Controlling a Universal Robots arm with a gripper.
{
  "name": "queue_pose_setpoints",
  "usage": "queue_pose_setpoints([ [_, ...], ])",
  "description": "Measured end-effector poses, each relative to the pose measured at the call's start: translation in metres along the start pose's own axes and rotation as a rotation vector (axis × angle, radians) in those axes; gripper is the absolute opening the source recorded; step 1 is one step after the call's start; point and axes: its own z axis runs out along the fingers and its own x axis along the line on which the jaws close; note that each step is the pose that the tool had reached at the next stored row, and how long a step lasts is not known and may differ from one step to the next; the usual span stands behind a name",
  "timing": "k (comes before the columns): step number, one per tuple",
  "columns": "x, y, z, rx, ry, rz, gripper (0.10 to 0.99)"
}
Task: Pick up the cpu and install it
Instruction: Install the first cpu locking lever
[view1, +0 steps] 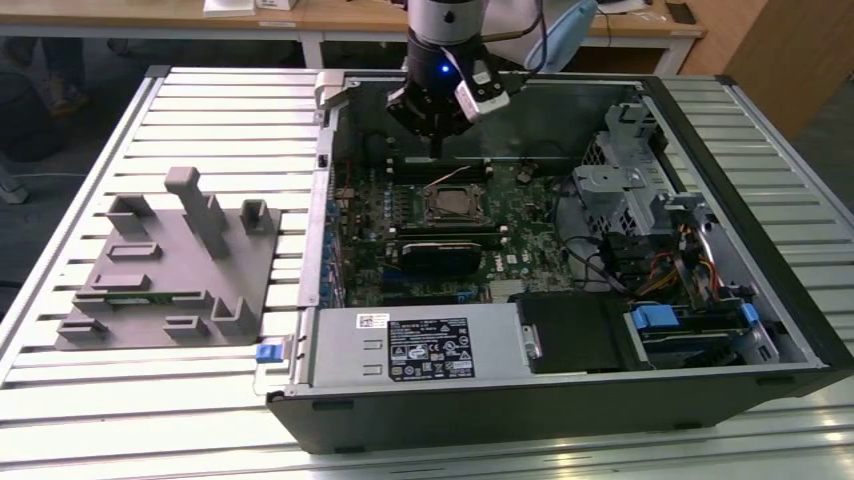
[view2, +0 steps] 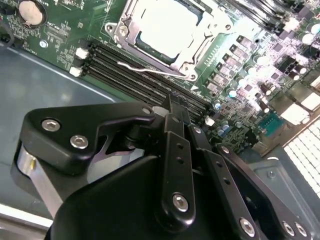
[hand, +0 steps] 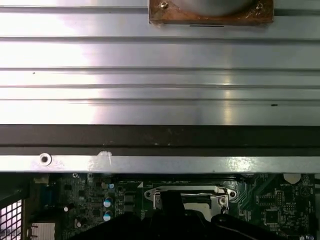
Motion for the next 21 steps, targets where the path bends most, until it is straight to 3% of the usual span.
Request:
queue_pose_setpoints([
  [5,-0.0036,-0.0007,0.0043,-0.006,0.0004,0.004,0.106],
  [11,-0.0076,-0.0009,0.0087,-0.005,-0.0002,0.015,0.106],
  [21,-0.0156,-0.0014,0.0193,-0.006,0.0022,-0.022,0.106],
])
